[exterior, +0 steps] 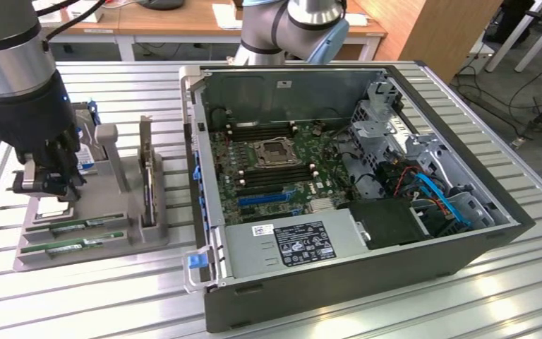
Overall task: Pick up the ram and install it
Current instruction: 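Pick up the ram and move it above insertion slot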
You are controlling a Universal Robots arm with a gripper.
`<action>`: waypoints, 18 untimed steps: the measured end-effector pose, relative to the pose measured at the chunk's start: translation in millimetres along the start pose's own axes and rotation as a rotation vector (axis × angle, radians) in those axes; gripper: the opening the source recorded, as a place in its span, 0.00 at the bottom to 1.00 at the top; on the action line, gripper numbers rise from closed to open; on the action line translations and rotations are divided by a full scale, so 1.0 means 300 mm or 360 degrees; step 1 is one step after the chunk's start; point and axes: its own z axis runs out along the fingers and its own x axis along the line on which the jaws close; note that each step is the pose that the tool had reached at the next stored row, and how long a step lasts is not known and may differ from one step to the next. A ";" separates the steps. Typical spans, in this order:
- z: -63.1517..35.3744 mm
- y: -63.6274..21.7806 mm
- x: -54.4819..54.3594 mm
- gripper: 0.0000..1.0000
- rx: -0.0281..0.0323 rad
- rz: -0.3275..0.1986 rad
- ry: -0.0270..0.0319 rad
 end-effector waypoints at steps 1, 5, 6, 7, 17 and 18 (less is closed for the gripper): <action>0.004 0.000 0.000 0.31 -0.00001 0.0000 0.00001; 0.021 -0.001 0.000 0.31 -0.00001 0.0000 0.00001; 0.025 -0.001 0.000 0.31 -0.00001 0.0000 0.00001; 0.029 -0.001 0.001 0.31 -0.00001 0.0000 0.00001; 0.070 -0.002 0.001 0.31 0.00000 0.0000 0.00000; 0.074 -0.002 0.001 0.31 0.00000 0.0000 0.00000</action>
